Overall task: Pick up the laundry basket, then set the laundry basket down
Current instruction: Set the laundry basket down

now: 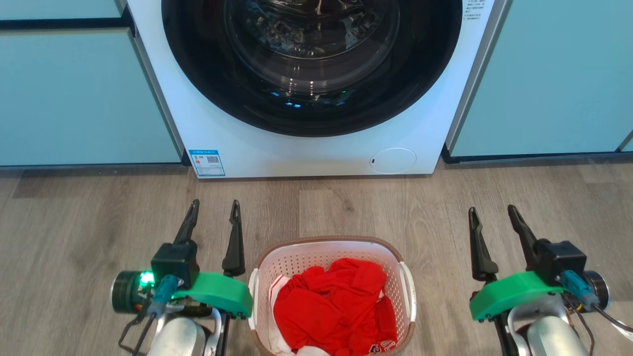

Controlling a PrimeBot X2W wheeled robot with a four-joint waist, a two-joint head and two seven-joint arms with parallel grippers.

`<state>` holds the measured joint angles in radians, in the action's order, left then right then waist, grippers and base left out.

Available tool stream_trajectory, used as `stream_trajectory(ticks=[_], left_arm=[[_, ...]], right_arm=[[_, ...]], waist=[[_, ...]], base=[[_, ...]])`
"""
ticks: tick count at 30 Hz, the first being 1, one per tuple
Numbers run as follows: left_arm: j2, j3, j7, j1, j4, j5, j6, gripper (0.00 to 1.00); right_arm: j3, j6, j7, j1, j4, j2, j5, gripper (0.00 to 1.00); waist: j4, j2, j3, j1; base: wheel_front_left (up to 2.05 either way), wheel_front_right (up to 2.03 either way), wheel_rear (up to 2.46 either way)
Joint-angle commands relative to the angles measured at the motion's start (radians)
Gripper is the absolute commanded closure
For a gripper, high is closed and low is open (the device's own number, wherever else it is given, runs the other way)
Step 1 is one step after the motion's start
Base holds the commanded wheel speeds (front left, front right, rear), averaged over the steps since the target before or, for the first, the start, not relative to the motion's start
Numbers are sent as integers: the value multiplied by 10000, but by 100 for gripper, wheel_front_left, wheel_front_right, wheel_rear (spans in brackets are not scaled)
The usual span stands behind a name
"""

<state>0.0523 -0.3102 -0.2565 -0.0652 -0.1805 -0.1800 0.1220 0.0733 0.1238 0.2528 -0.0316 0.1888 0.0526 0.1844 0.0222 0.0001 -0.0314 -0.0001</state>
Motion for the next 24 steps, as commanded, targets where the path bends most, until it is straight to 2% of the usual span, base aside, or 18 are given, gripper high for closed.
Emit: stream_trajectory(ticks=[1, 24], left_arm=[[-19, 358, -53, -396, 284, -66, -68, 0], [-20, 261, -53, -399, 186, -558, -174, 0]], right_arm=[[185, 69, 89, -370, -386, -22, 58, 0], [317, 69, 89, -361, -269, -23, 123, 0]], waist=[[6, -1, 12, 1], [63, -1, 36, 1]], base=[[0, 0, 0], [0, 0, 0]])
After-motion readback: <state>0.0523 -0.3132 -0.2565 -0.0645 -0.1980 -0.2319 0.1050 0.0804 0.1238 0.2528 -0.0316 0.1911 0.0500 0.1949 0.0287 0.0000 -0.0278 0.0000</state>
